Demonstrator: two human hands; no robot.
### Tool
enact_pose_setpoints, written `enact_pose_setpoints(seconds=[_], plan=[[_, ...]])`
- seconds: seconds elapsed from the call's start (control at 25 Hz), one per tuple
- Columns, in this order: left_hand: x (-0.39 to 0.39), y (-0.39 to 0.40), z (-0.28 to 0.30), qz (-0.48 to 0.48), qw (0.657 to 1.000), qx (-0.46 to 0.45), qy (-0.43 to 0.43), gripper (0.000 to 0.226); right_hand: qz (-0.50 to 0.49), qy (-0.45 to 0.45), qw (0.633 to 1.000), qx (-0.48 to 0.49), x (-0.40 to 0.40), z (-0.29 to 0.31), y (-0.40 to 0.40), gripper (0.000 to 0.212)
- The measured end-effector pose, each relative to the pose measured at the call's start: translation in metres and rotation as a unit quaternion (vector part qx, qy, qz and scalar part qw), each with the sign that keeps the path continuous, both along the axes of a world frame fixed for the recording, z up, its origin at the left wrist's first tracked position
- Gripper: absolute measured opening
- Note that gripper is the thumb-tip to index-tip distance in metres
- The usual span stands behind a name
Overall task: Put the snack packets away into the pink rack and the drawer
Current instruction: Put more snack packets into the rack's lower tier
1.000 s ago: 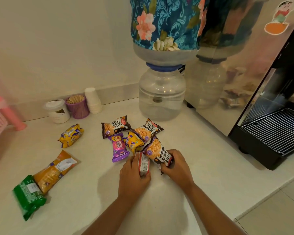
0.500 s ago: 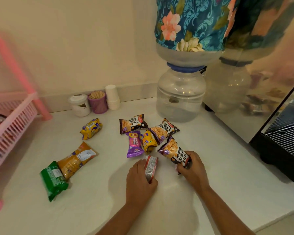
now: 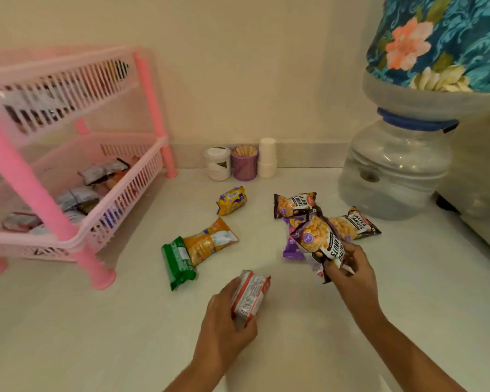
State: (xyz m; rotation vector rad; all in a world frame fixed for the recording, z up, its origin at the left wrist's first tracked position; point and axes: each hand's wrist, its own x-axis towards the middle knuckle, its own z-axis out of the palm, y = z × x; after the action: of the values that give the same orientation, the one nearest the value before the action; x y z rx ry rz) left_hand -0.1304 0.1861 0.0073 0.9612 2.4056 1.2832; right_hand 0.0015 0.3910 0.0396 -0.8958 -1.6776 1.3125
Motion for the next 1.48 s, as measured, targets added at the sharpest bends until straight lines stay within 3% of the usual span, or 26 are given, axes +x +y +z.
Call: enact_pose_setpoints(seconds=[0.16,0.6,1.0,1.24,1.48], plan=[[-0.019,-0.026,0.016,0.087,0.996,0.016,0.013,0.076,0.052,-0.019,0.997,0.043,-0.05,0.005,-0.036,0.041],[-0.06,-0.143,0.033,0.182,0.981,0.049,0.045,0.074,0.211,0.021,0.977,0.012,-0.161,0.007,-0.123,0.048],[-0.139,-0.221,0.071,0.22,0.968,0.057,0.106,0.083,0.167,0.099,0.98,-0.033,-0.252,0.024,-0.148,0.043],[-0.22,-0.241,0.113,0.22,0.943,0.077,0.237,0.075,0.144,0.112,0.983,0.006,-0.306,0.052,-0.143,0.041],[-0.307,-0.217,0.128,0.208,0.946,0.092,0.233,0.06,0.177,0.064,0.979,0.075,-0.388,0.087,-0.135,0.038]])
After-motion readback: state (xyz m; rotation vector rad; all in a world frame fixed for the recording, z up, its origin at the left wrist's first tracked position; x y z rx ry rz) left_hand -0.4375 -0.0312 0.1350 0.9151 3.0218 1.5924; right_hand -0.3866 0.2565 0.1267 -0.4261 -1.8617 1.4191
